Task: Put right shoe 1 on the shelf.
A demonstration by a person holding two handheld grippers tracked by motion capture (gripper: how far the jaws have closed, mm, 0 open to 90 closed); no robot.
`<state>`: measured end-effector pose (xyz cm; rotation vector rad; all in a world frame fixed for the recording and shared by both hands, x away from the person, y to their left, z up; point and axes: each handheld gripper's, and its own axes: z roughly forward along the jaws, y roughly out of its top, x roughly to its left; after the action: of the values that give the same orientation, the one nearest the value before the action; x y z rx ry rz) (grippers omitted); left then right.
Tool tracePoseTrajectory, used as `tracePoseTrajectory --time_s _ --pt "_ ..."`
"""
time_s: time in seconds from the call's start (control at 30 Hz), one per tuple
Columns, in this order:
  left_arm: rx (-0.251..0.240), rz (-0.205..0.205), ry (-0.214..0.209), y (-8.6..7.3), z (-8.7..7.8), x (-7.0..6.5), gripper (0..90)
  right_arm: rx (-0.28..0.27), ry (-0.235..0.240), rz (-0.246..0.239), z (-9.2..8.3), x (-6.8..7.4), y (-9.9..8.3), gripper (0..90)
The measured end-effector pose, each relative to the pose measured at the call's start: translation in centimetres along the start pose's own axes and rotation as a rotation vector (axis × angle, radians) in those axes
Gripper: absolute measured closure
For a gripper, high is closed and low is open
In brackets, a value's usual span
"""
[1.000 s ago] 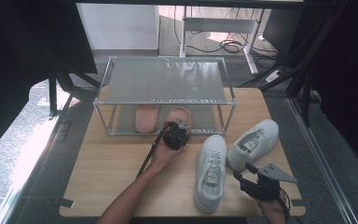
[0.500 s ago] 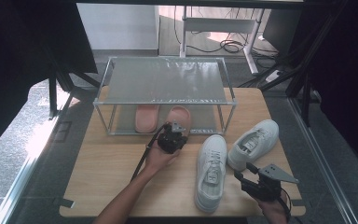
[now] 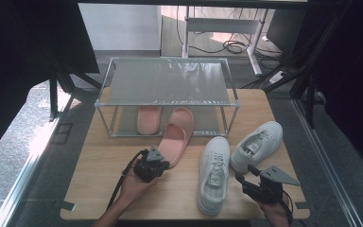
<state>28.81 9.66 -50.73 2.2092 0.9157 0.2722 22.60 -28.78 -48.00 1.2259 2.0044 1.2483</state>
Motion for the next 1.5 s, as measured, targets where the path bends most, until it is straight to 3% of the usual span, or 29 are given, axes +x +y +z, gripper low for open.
tracePoseTrajectory --time_s 0.13,0.3,0.7,1.13,1.5 --pt "0.033 -0.002 0.003 -0.7 0.8 0.2 88.1 0.003 0.002 -0.005 0.2 0.2 0.0 41.0" --pt "0.054 0.015 0.019 -0.4 1.8 0.3 88.0 0.005 0.003 -0.006 0.2 0.2 0.0 41.0" --pt "0.045 0.019 0.016 1.5 3.8 0.5 88.6 -0.003 -0.002 0.001 0.0 -0.1 -0.1 41.0" --pt "-0.022 -0.018 0.037 5.3 5.3 1.1 88.6 -0.004 -0.005 0.005 -0.2 -0.3 -0.1 41.0" --pt "-0.024 -0.097 0.082 7.2 6.9 3.8 88.8 -0.007 -0.007 0.007 -0.2 -0.5 -0.1 41.0"
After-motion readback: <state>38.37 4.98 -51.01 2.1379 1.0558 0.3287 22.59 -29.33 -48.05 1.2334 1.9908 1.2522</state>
